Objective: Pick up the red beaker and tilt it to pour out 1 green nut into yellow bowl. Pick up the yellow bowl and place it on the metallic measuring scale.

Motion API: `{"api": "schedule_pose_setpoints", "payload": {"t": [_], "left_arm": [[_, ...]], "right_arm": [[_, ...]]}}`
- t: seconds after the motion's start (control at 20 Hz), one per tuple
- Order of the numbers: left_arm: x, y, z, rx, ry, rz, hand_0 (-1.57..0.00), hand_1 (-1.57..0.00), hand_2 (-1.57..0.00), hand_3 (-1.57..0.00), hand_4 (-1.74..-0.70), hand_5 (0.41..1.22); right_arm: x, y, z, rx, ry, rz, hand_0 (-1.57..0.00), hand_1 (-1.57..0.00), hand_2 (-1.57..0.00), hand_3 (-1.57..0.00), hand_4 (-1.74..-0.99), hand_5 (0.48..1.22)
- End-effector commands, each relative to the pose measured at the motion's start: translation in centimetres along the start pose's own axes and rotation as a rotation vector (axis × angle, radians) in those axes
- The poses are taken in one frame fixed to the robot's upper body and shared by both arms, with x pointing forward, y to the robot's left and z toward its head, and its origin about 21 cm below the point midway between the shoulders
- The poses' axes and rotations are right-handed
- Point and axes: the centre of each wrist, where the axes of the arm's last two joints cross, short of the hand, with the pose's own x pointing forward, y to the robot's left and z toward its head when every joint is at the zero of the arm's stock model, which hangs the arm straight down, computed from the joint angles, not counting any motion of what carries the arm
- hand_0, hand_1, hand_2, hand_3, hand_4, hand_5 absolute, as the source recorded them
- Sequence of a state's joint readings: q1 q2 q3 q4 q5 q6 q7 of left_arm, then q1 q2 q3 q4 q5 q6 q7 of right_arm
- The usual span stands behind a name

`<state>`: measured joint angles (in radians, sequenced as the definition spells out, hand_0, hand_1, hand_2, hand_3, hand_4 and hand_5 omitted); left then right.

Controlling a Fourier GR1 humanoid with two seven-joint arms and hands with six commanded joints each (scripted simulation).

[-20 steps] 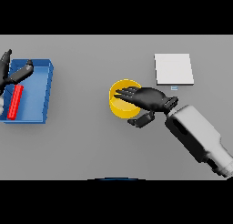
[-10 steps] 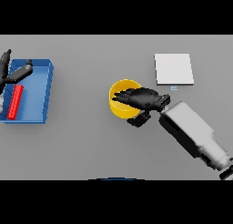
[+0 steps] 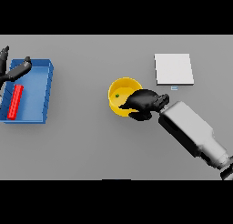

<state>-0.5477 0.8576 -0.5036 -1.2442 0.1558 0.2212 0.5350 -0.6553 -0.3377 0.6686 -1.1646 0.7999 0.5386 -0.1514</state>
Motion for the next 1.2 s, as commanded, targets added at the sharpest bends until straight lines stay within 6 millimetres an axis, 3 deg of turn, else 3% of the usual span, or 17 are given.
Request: {"api": "schedule_pose_setpoints", "payload": {"t": [0.0,0.15,0.3,0.5,0.65,0.9,1.15], "left_arm": [[-0.2,0.1,0.1,0.002,-0.001,0.001,0.00,0.00,0.00,0.00,-0.80,0.727],[-0.5,-0.2,0.3,-0.003,-0.008,0.001,0.00,0.00,0.00,0.00,-0.80,0.725],[-0.1,0.1,0.5,0.003,-0.013,0.006,0.00,0.00,0.00,0.00,-0.81,0.724],[0.1,-0.4,0.6,-0.003,-0.011,0.001,0.00,0.00,0.00,0.00,-0.80,0.724],[0.4,-0.2,0.8,0.004,-0.004,-0.005,0.00,0.00,0.00,0.00,-0.80,0.721],[0.2,-0.1,0.5,-0.002,-0.001,-0.001,0.00,0.00,0.00,0.00,-0.80,0.723],[0.4,0.2,0.7,0.009,-0.012,-0.010,0.00,0.00,0.00,0.00,-0.80,0.723]], "right_arm": [[0.0,0.0,0.3,0.017,0.003,-0.006,-1.22,-1.20,-1.18,-0.93,-1.628,1.137],[0.1,0.1,0.4,0.011,0.008,-0.010,-1.39,-1.38,-1.31,-1.14,-1.682,1.178],[0.1,-0.1,0.8,0.008,0.004,-0.015,-1.48,-1.47,-1.42,-1.18,-1.711,1.199],[-0.4,-1.7,1.9,-0.027,-0.011,-0.017,-1.53,-1.53,-1.49,-1.19,-1.729,1.212],[-0.3,-3.8,4.0,-0.048,-0.005,0.011,-1.55,-1.55,-1.51,-1.38,-1.731,1.216],[0.2,-6.3,6.1,-0.097,0.068,0.023,-1.56,-1.56,-1.55,-1.29,-1.723,1.219],[-1.1,-7.9,7.4,-0.129,0.103,0.047,-1.57,-1.57,-1.56,-1.24,-1.719,1.220]]}}
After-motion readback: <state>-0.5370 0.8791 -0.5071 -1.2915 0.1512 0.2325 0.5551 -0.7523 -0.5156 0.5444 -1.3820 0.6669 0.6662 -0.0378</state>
